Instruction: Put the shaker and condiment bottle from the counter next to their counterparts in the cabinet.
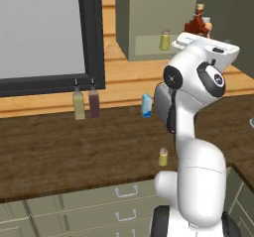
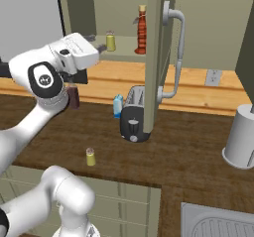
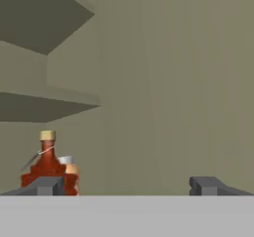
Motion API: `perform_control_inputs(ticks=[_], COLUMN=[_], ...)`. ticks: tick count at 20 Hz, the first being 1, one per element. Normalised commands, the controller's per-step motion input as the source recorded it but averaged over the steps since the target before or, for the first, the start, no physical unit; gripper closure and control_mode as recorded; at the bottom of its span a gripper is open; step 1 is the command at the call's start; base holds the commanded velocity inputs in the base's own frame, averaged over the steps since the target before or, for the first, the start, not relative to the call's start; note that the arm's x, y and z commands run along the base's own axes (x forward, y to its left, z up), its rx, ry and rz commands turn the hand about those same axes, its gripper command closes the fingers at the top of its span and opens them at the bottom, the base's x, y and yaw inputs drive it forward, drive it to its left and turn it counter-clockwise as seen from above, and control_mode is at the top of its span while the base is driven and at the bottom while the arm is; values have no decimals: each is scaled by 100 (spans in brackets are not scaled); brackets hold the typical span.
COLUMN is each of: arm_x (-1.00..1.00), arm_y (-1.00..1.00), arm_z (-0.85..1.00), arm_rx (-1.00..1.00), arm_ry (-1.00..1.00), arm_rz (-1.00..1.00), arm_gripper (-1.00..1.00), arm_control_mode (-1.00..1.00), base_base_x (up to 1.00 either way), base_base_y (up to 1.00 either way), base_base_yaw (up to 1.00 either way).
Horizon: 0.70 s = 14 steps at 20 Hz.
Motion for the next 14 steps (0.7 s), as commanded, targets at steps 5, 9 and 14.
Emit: perform_control_inputs(ticks=[5,9,14], arm_x=[-29,-26,-3], arm_y=[57,65,48], arm_z=[-60,-62,-33], arm_rx=[0,0,-1], arm_ry=[5,8,5], arm_rz=[-10,-11,-10], arm_gripper=[-100,-100,-100], arm_control_mode=[-100,-100,-100], base_base_x=[0,0,0], base_base_y=[0,0,0], base_base_yaw=[0,0,0])
